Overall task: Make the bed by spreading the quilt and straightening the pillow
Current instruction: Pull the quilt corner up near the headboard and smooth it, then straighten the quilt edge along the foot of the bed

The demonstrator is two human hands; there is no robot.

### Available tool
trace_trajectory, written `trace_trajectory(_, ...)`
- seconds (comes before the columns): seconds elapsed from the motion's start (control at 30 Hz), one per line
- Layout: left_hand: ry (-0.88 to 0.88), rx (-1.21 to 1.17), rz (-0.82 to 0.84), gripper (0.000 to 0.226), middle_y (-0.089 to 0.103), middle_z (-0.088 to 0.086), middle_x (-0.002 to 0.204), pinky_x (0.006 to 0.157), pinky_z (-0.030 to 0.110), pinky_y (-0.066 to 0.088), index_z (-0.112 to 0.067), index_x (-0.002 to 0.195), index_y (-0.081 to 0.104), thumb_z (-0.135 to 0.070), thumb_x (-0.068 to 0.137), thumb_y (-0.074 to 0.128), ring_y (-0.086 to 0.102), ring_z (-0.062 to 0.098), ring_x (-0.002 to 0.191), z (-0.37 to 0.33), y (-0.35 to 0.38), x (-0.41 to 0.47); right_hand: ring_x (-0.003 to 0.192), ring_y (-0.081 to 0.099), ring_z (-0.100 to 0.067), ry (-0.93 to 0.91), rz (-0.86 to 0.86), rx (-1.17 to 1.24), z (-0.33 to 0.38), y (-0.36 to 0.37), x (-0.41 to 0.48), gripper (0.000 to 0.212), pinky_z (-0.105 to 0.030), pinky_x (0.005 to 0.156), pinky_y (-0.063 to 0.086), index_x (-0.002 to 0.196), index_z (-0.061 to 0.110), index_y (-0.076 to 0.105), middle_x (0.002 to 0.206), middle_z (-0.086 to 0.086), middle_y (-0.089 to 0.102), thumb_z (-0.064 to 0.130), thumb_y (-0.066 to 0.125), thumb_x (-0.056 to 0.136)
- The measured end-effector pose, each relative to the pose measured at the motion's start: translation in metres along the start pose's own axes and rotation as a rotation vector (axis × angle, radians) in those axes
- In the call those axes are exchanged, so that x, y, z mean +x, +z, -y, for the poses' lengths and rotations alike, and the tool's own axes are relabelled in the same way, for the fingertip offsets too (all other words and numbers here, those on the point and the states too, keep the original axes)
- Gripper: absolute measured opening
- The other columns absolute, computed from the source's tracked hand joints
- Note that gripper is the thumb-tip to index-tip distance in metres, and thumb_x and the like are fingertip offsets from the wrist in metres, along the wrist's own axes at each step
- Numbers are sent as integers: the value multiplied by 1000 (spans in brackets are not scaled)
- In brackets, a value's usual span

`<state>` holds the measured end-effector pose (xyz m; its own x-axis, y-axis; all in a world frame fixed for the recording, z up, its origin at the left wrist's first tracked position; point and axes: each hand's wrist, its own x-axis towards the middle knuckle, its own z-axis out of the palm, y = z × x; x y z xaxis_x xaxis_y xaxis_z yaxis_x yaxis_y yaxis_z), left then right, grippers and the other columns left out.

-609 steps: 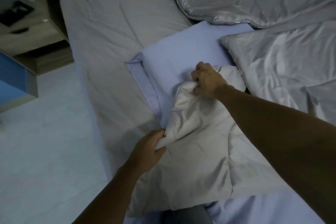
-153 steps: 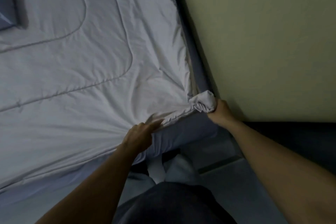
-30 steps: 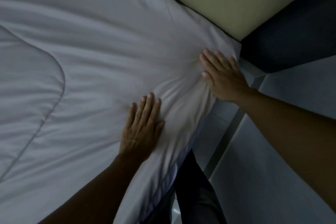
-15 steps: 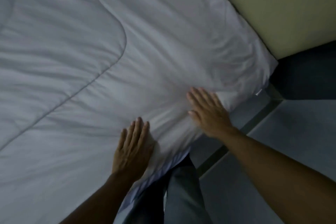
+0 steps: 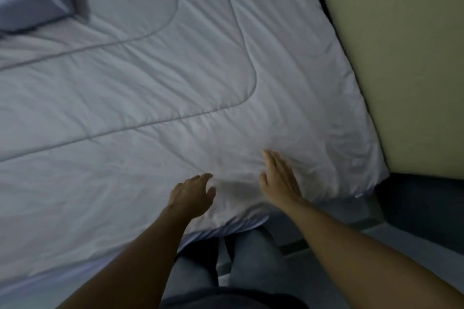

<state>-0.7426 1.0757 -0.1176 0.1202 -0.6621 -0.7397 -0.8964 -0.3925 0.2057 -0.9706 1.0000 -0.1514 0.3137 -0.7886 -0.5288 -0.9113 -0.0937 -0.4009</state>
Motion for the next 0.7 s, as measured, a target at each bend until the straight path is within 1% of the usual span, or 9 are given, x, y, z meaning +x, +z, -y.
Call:
trace_trajectory(0.17, -152, -150, -98, 51, 54, 2, 144, 103, 39, 45, -31, 146, 39, -49, 99, 41, 55, 26, 126, 60, -22, -45, 153, 14, -21, -172, 83, -28, 83, -2, 0, 66, -34, 124, 9, 158, 14, 13, 166, -7, 17, 18, 41, 98)
trace_trajectory(0.33, -267, -282, -212, 50, 55, 5, 143, 101, 39, 46, -27, 145, 43, -46, 99, 43, 57, 28, 123, 142, -30, -99, 153, 10, -16, -366, 163, -62, 178, 20, -14, 62, -28, 123, 3, 158, 16, 12, 166, -2, 13, 18, 37, 101)
trace_trajectory(0.4, -287, -326, -266, 48, 57, 6, 140, 98, 39, 46, -25, 144, 45, -44, 100, 43, 58, 29, 120, 177, -30, -120, 153, 11, -16, -452, 183, -81, 221, 38, -22, 60, -29, 124, 5, 158, 16, 17, 166, -2, 15, 19, 38, 101)
trace_trajectory(0.5, -313, -400, -331, 46, 57, 7, 139, 98, 40, 46, -25, 142, 47, -43, 100, 44, 57, 30, 121, 236, -26, -148, 152, 17, -17, -559, 217, -120, 288, 73, -36, 57, -32, 124, 11, 155, 15, 26, 165, -2, 21, 19, 40, 100)
trace_trajectory(0.6, -340, -469, -348, 45, 56, 5, 141, 100, 42, 45, -25, 141, 48, -43, 100, 43, 56, 29, 123, 301, -14, -172, 147, 29, -20, -629, 256, -161, 357, 111, -56, 54, -29, 121, 19, 152, 16, 34, 160, -3, 31, 19, 43, 99)
trace_trajectory(0.7, -371, -529, -368, 46, 56, 5, 140, 102, 42, 44, -24, 141, 48, -43, 100, 43, 55, 29, 124, 367, -1, -194, 138, 40, -20, -652, 292, -173, 419, 150, -73, 55, -31, 116, 30, 152, 20, 32, 155, -2, 39, 21, 46, 98)
